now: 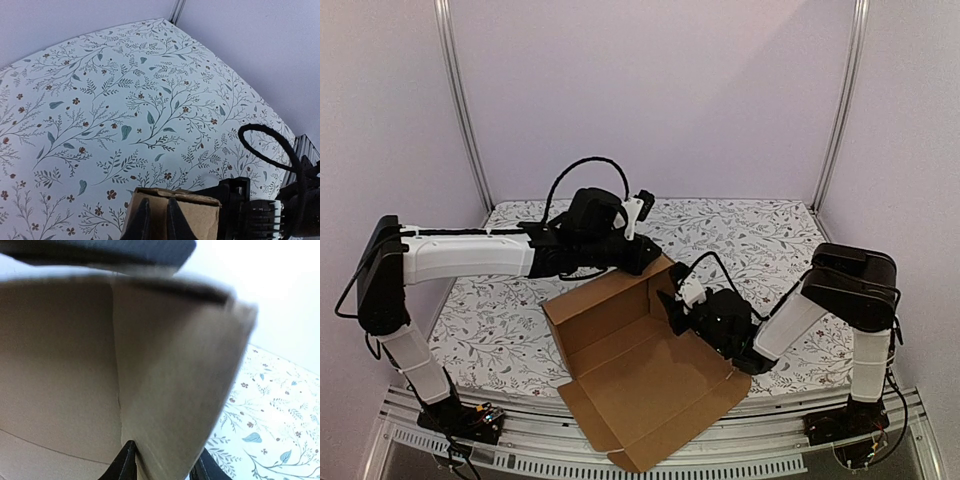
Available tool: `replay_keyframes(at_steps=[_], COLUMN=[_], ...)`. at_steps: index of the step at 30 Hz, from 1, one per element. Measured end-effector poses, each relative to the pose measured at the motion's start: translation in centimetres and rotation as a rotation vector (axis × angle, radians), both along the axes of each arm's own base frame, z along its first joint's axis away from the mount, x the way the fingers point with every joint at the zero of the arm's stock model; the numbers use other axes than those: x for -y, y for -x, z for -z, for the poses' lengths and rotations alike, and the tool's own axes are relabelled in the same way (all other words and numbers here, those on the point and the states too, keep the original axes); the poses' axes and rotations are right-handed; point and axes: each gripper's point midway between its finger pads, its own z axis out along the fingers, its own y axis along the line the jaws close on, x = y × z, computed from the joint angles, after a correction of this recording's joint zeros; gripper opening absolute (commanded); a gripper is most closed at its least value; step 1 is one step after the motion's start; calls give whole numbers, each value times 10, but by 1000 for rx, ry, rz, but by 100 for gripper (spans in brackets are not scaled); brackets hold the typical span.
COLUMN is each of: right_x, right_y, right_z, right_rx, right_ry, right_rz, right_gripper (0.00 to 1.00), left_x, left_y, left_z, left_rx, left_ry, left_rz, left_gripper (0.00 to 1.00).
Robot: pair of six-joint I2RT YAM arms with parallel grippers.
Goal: Fold the paper box
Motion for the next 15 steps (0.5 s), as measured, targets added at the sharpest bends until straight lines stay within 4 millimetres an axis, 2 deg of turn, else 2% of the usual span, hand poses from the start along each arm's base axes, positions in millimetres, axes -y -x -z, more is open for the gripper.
replay_keyframes(at_steps=[5, 12, 13, 14, 15], right_x=[0, -5, -7, -9, -10], right_y=[-1, -4, -5, -6, -7], right_z=[-26, -43, -45, -48, -51], right_rx=[37, 69, 73, 79, 84], right_ry=[-40, -61, -65, -70, -73], right_rz=[2, 2, 2, 2, 2], right_gripper=[36, 35, 33, 26, 12], left_x=[0, 0, 0, 0, 0], left_y=[0, 0, 0, 0, 0], left_z=[0, 0, 0, 0, 0], left_rx=[2, 2, 2, 3, 2], left_ry=[-2, -3, -3, -3, -2], left_rz=[2, 2, 2, 2, 3], left_gripper=[11, 11, 11, 11, 11])
